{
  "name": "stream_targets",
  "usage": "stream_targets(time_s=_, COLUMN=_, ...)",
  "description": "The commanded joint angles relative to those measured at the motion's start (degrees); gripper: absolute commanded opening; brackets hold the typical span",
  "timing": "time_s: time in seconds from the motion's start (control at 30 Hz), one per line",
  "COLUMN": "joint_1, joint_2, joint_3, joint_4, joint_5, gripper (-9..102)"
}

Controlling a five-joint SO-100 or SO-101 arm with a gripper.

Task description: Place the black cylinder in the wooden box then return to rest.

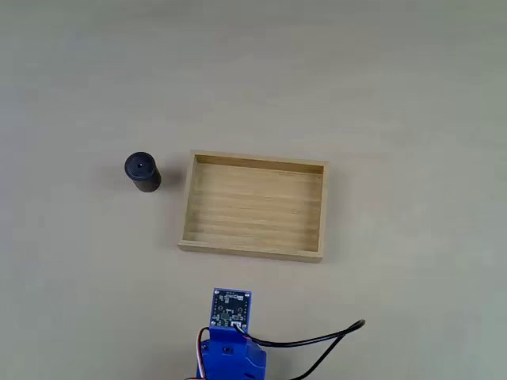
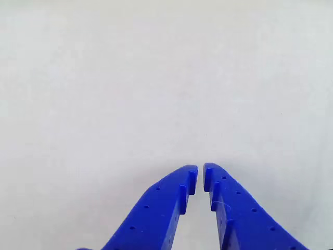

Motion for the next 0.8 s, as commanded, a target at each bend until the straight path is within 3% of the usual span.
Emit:
stream_targets(time_s=0.0, joint_1=-0.7, joint_2=-0.53, joint_3=1.76, joint_4=0.18, joint_5=-0.62, gripper=0)
stream_targets(time_s=0.77, joint_1=-0.44, joint_2=1.58, joint_3=1.76, joint_4=0.35, joint_5=-0.44, gripper=0)
